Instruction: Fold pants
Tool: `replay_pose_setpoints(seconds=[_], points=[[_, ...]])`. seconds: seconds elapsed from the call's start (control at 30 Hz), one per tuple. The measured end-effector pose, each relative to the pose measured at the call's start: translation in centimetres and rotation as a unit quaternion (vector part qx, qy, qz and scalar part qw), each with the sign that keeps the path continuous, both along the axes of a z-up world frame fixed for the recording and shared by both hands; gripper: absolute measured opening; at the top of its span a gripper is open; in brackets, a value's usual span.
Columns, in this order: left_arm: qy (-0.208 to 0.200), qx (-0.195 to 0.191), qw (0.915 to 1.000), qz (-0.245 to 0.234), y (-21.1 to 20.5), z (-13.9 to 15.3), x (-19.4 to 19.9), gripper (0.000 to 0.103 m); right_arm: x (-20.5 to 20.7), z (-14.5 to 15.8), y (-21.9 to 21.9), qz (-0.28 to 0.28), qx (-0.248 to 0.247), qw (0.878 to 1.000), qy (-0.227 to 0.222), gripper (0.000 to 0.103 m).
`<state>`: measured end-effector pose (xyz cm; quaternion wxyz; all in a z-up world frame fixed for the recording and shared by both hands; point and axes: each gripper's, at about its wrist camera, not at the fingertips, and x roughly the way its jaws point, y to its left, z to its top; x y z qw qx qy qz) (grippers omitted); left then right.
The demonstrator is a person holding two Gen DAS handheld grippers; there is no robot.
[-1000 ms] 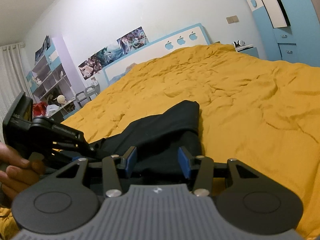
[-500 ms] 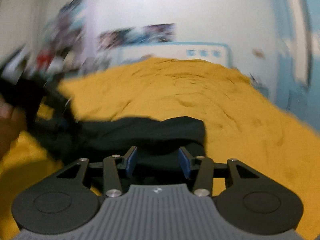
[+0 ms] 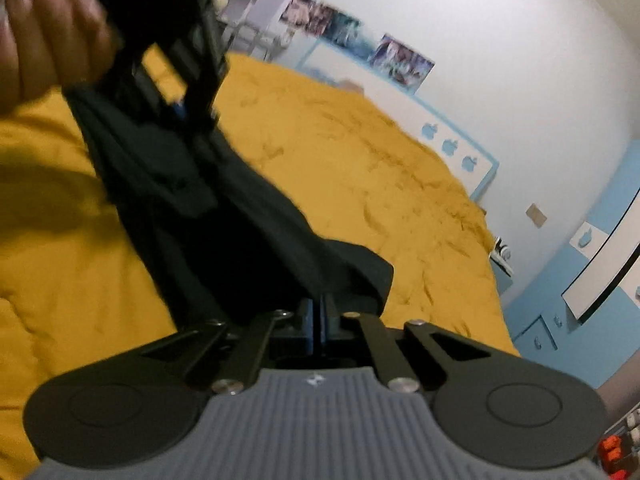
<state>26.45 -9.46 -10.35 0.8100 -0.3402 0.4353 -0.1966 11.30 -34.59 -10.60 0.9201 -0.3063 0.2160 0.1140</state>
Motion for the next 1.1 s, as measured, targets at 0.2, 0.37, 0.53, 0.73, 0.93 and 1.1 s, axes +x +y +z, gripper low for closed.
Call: replay_pose_setpoints(seconds=[0.2, 0.37, 0.53, 0.73, 0.93, 1.1], points=[[0.001, 0.076, 0.997, -0.013, -1.0, -1.6, -0.3, 0.006, 1.4, -2.9, 0.3, 0.015, -0.045, 0.995, 0.089, 0.002], [0.003, 0.078, 0.9968, -0.015, -0.6, -2.0, -0.4, 0.008, 2.5, 1.7, -4.2, 0.014, 0.13, 0.98, 0.149, 0.002], [0.002, 0.096, 0.9952, -0.022, -0.7, -1.7, -0.7, 0.013, 5.3, 3.9, -9.1, -0.073, 0.268, 0.951, 0.133, 0.011], [-0.099, 0.24, 0.9642, -0.056, -2.6, 3.4, -2.2, 0.066, 7.2, 0.8, -10.7, -0.146, 0.299, 0.928, 0.167, 0.027], [-0.157, 0.259, 0.9439, -0.131, -7.6, 6.9, 3.3, 0.076, 5.9, -1.5, -10.8, -0.141, 0.379, 0.904, 0.142, 0.037], [-0.178, 0.33, 0.8897, -0.26, -16.8, 5.7, 8.0, 0.074, 5.7, -3.1, -11.8, -0.13, 0.428, 0.885, 0.133, 0.036]])
